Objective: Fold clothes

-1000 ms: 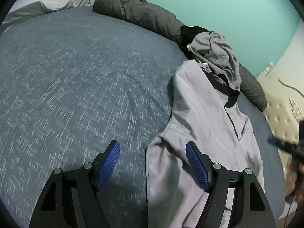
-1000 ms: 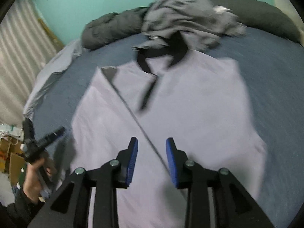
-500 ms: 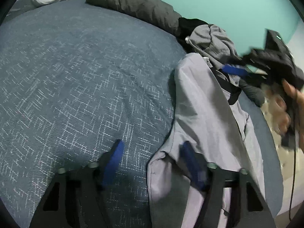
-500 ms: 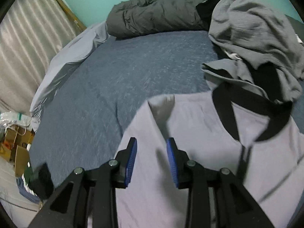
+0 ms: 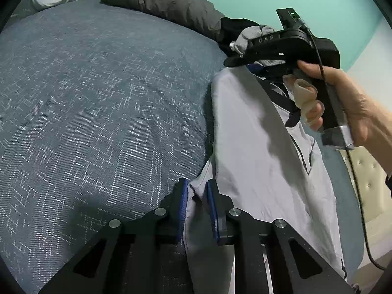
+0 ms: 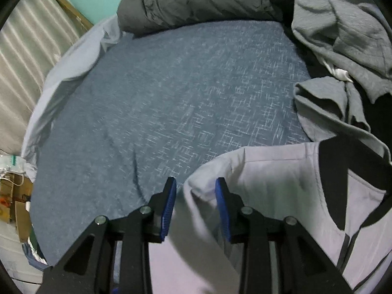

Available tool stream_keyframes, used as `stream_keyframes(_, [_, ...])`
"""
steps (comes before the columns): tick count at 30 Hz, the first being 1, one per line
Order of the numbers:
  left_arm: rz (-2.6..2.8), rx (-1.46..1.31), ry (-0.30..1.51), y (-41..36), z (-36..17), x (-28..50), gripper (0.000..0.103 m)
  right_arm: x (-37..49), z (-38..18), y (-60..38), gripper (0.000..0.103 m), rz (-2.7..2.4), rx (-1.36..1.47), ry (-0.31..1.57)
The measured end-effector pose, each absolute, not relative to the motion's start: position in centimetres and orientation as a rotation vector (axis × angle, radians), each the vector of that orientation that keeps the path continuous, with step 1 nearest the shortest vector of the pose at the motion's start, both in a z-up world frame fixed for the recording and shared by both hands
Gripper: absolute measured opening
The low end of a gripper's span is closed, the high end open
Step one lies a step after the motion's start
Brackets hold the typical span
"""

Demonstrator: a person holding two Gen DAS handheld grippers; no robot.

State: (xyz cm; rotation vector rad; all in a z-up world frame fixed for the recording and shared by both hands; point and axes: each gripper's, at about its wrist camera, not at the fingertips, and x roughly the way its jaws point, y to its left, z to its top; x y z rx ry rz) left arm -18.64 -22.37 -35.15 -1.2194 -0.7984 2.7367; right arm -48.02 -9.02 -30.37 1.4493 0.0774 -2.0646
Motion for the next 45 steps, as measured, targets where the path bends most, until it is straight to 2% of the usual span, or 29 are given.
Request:
stream_keyframes(2, [2.734, -1.219, -0.814, -22.4, -35.3, -18.7, 0.015, -47.8, -30.5, -9.2, 0.010, -2.070, 1.422, 0.092])
stream_keyframes(4, [2.732, -1.221, -0.826, -22.5, -35.3, -18.6, 0.014, -47.7, -30.0, -8.9, 0.003, -2.117, 1.361, 0.080])
stream_keyframes(8, [2.727, -1.237, -0.837, -22.7, -35.7, -18.0, 0.013, -48.1, -29.3, -8.0, 0.000, -2.246, 1.275, 0.094])
stream_keyframes(12, [2.733, -1.239, -0.827, -22.5, -35.6, -18.1, 0.013, -49.0, -30.1, -7.6, 0.000, -2.283, 1.316, 0.129])
stream_keyframes(18, [2.726, -1.234, -0.856, -22.6, -35.7, -17.9, 0.014, -47.1, -27.6, -6.2, 0.001, -2.199, 1.154, -0.079])
stream_keyframes(21, [2.728, -1.232, -0.874, -22.9, -35.4, -17.1, 0.014, -44.8, -27.3, -7.2, 0.002, -2.070, 1.121, 0.002])
stream_keyframes(26, [2.746, -1.232, -0.895, -23.4, -35.0, -16.0, 0.013, -42.8, -30.7, -8.3, 0.002, -2.018, 1.242, 0.190])
stream_keyframes(32, [2.752, -1.237, -0.922, -24.1, -35.0, -15.1, 0.013, -44.9, -35.2, -8.3, 0.001, -2.098, 1.363, 0.213])
stream_keyframes(37, [2.754, -1.233, -0.922, -24.3, -34.8, -14.3, 0.015, -45.7, -35.6, -8.8, 0.000, -2.120, 1.358, 0.255])
stream_keyframes(39, [2.756, -1.225, -0.933, -24.3, -34.9, -14.1, 0.020, -46.0, -34.6, -8.2, 0.000, -2.159, 1.326, 0.222])
stream_keyframes(42, [2.769, -1.196, -0.932, -24.2, -34.6, -14.0, 0.036, -46.3, -32.6, -6.4, 0.001, -2.202, 1.242, 0.083])
stream_keyframes(45, [2.763, -1.205, -0.923, -24.0, -34.7, -13.9, 0.039, -46.8, -30.9, -5.1, 0.004, -2.194, 1.183, -0.061])
